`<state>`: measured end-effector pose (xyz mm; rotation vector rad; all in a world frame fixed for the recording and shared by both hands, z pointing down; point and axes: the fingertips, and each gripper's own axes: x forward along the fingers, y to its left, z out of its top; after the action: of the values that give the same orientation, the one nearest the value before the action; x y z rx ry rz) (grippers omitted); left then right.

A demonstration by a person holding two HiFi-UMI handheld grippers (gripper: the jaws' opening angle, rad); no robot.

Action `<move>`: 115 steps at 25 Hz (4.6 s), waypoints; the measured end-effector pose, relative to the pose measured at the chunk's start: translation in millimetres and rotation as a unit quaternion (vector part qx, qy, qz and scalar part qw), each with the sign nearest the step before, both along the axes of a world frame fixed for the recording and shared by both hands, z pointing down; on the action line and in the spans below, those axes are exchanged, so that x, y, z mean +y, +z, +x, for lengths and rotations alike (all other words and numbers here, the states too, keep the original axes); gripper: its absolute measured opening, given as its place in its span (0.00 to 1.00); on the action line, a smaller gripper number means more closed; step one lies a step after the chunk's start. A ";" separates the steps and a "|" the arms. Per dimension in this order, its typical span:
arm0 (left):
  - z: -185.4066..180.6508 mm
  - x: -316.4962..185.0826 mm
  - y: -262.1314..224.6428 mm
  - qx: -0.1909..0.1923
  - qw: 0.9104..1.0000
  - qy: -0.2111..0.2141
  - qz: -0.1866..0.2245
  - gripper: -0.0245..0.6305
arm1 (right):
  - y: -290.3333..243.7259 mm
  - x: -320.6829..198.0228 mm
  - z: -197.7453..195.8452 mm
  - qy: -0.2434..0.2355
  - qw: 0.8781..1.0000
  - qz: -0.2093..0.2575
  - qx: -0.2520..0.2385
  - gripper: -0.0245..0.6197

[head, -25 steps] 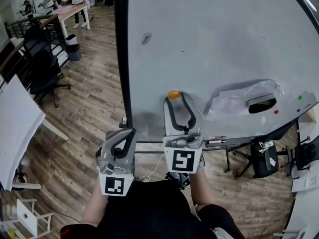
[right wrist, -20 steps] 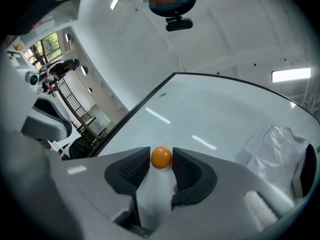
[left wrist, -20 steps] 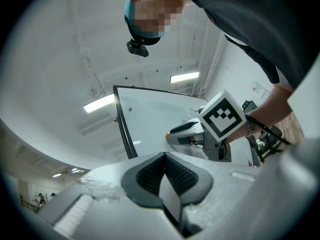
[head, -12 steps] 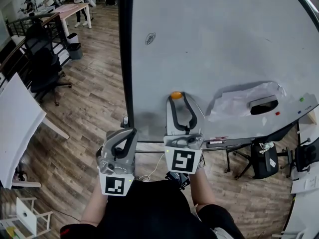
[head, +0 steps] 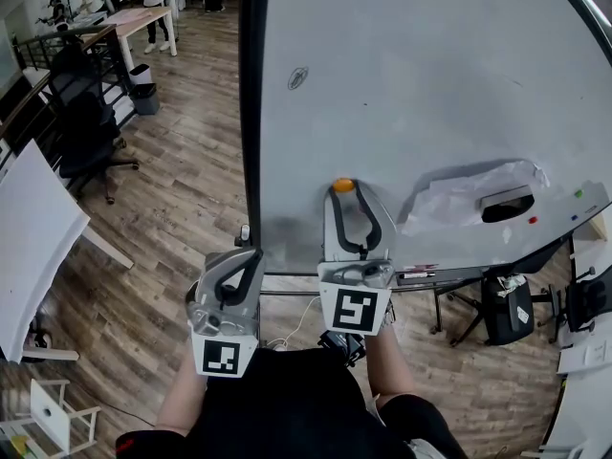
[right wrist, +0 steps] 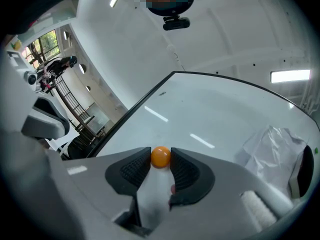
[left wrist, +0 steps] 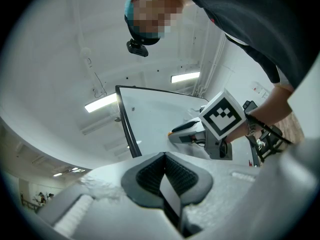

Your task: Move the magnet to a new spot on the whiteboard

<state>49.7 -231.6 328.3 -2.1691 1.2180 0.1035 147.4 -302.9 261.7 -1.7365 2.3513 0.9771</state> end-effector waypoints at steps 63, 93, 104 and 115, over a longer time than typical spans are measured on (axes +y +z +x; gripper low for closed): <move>-41.6 77.3 4.2 -0.008 0.992 0.126 -0.008 0.04 | 6.9 128.9 -51.9 0.053 0.999 -0.005 -0.011 0.23; -87.9 135.0 6.1 -0.001 0.987 0.158 -0.009 0.04 | 34.6 211.7 -108.2 0.075 0.996 -0.034 -0.015 0.23; -92.2 144.9 10.5 0.008 0.986 0.164 -0.014 0.04 | 58.7 227.8 -117.7 0.077 0.995 -0.059 0.000 0.23; -92.5 140.1 16.3 0.010 0.986 0.164 -0.020 0.04 | 73.4 226.9 -118.6 0.082 0.994 -0.072 0.005 0.23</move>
<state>-42.8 -91.5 344.6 -2.3929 0.8711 0.2411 28.7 -76.0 335.1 -2.0087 2.3719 0.8555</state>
